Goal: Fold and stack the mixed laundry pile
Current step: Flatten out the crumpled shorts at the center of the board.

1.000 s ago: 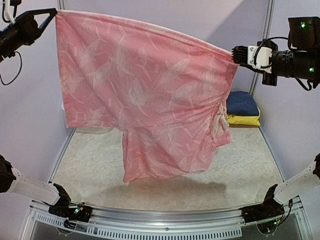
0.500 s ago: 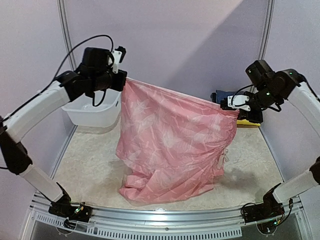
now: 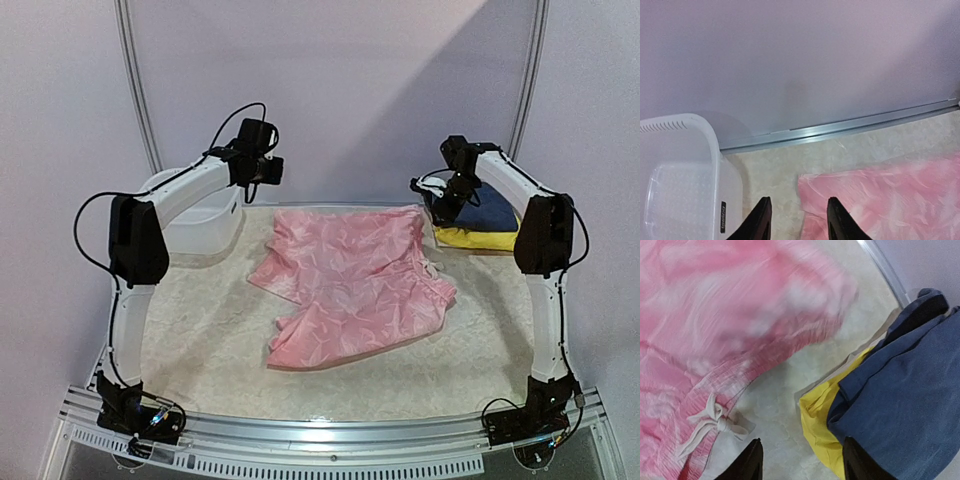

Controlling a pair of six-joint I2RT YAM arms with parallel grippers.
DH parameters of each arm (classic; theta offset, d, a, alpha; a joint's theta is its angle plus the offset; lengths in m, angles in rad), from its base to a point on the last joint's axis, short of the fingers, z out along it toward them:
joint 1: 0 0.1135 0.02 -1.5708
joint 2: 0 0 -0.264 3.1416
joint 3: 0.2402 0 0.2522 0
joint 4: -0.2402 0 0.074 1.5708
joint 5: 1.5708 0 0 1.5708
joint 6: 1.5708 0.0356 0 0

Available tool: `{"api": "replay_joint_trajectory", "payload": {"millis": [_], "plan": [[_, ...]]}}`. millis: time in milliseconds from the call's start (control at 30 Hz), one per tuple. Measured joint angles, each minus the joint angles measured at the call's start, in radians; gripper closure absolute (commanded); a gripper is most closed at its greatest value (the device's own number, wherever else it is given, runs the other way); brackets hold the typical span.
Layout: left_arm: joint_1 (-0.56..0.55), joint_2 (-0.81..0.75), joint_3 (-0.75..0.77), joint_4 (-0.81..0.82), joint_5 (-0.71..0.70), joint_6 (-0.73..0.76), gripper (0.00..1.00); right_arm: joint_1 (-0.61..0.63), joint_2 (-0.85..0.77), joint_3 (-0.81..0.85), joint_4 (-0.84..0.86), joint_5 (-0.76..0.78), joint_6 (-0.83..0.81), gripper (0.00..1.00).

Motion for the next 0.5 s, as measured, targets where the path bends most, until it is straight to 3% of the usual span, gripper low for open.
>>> {"api": "replay_joint_trajectory", "payload": {"millis": [133, 233, 333, 500], "plan": [[-0.021, -0.156, -0.235, 0.016, 0.011, -0.009, 0.59, -0.009, -0.043, -0.117, 0.011, -0.012, 0.066, 0.35], [-0.056, -0.419, -0.546, 0.037, 0.069, -0.037, 0.59, -0.009, -0.198, -0.346, 0.049, -0.041, 0.061, 0.34], [-0.095, -0.580, -0.716, 0.087, 0.127, -0.070, 0.58, -0.009, -0.414, -0.576, 0.056, -0.063, 0.020, 0.34], [-0.150, -0.827, -1.040, 0.163, 0.266, -0.128, 0.56, -0.016, -0.579, -0.739, 0.060, -0.105, -0.029, 0.34]]}}
